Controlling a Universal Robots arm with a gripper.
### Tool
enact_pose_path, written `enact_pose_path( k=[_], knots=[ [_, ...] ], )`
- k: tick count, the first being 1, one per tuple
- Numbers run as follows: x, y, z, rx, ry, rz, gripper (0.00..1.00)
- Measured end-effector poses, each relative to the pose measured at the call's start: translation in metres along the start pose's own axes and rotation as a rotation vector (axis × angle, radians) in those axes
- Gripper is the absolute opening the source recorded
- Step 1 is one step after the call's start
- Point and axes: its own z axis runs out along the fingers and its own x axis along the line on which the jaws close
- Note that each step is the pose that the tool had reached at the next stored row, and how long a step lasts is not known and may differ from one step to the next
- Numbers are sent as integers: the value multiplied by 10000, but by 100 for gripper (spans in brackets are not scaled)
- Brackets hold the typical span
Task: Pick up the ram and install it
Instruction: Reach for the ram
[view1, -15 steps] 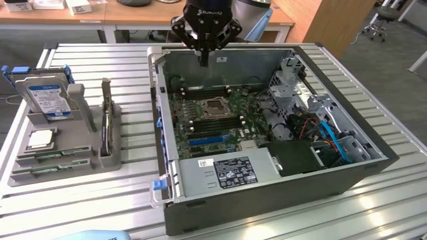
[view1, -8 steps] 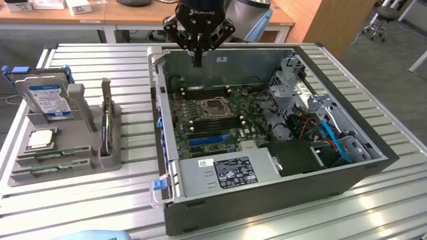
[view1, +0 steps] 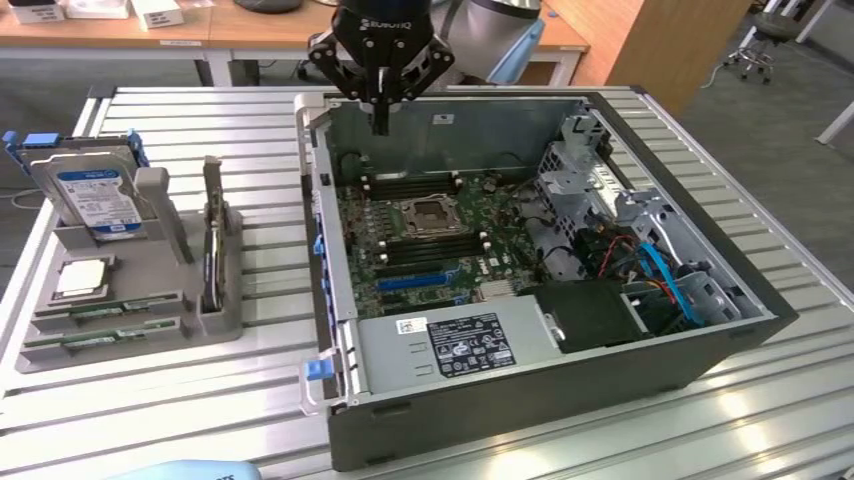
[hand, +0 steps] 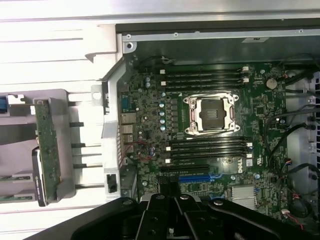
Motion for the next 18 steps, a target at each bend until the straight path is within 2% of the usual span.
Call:
enact_pose_path(
  k=[18],
  knots=[
    [456, -34, 6, 0, 0, 2, 10]
  ],
)
